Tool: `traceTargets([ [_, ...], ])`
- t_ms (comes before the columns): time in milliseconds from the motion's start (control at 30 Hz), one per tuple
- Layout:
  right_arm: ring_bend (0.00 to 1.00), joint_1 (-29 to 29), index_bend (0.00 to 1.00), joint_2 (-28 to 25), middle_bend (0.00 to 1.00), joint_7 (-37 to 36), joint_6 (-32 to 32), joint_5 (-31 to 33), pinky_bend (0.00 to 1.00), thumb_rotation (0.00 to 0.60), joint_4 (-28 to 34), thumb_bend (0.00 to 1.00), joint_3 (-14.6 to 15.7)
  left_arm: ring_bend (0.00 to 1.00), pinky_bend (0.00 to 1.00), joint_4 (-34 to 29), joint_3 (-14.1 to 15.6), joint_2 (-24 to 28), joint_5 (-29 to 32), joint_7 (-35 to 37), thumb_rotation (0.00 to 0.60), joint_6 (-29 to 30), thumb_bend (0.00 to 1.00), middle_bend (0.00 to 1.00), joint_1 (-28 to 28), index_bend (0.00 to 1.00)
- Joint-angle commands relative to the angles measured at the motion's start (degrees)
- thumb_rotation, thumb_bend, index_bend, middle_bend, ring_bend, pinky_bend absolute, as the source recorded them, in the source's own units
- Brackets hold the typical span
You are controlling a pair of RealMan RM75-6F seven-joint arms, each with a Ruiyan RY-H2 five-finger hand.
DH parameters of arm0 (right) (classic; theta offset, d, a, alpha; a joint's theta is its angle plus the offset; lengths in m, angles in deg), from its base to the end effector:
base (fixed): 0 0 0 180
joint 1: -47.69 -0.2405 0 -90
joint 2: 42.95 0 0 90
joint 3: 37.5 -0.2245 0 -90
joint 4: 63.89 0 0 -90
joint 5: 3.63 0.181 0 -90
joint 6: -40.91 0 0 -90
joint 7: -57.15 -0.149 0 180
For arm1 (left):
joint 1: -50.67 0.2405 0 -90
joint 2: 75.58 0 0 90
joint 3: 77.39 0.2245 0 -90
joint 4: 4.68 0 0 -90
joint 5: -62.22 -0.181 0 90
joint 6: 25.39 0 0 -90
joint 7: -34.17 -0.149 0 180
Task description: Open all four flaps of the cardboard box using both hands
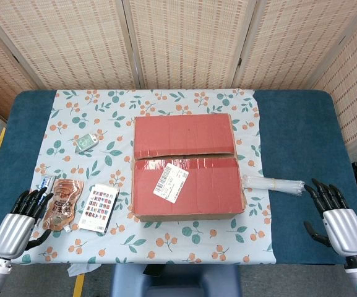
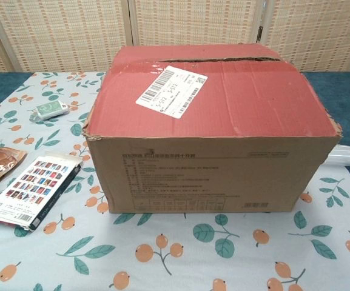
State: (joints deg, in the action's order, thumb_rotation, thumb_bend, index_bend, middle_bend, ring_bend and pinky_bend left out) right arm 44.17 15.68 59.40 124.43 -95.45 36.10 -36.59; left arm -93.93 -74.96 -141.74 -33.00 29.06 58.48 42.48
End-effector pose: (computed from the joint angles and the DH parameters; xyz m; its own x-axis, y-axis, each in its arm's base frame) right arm -0.2512 -0.1606 0.1695 0.4079 -0.1022 0.9073 -0.9121 -0.0902 0.3999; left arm -0.2548 0.1772 0.1410 0.5143 0.0671 0.8550 0.8424 -0.2266 -0.4890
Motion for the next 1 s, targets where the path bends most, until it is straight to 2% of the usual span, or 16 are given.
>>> traceTargets([
  [33, 0.00, -0.16, 0.00, -0.03, 0.00, -0.09, -0.33, 0.31, 0.00, 0.600, 0.14, 0.42, -0.11, 0.00, 0.00, -0.04, -0.04, 0.03, 0.24, -0.11, 0.600, -0.04, 0.34, 0.01, 0.06, 0.03],
  [333, 0.00, -1.76, 0.00, 0.39, 0.00, -2.87, -1.82, 1.31, 0.00, 0.600, -1.01, 0.42, -1.46, 0.00, 0.00, -0.22, -0.14, -0.01, 0.89, -0.44, 0.600, -0.48, 0.34, 0.01, 0.03, 0.03],
  [467, 0.00, -4.64, 0.00, -0.02, 0.00, -5.48, -6.26, 3.90, 0.00, 0.600, -0.67, 0.42, -3.10, 0.00, 0.00, -0.62, -0.38, 0.02, 1.67, -2.79, 0.600, 0.32, 0.34, 0.01, 0.75, 0.03],
  [700, 0.00, -11.52, 0.00, -0.78, 0.00, -3.24, -13.35, 9.69, 0.00, 0.600, 2.11, 0.42, -8.54, 0.00, 0.00, -2.03, 0.22, 0.70, 1.58, -3.51, 0.600, 0.77, 0.34, 0.01, 1.54, 0.03],
  [833, 0.00, -15.21, 0.03, 0.30, 0.00, -2.43, -15.24, 12.31, 0.00, 0.600, 2.37, 0.42, -12.10, 0.00, 0.00, -2.13, -0.11, 1.38, 1.80, -1.48, 0.600, 0.85, 0.34, 0.01, 1.39, 0.05],
  [1000, 0.00, -20.09, 0.08, 0.59, 0.00, -0.32, -20.16, 17.75, 0.00, 0.600, 2.58, 0.42, -15.54, 0.00, 0.00, -0.83, -0.85, 1.81, 3.99, 1.18, 0.600, -2.20, 0.34, 0.01, 0.05, 0.06],
])
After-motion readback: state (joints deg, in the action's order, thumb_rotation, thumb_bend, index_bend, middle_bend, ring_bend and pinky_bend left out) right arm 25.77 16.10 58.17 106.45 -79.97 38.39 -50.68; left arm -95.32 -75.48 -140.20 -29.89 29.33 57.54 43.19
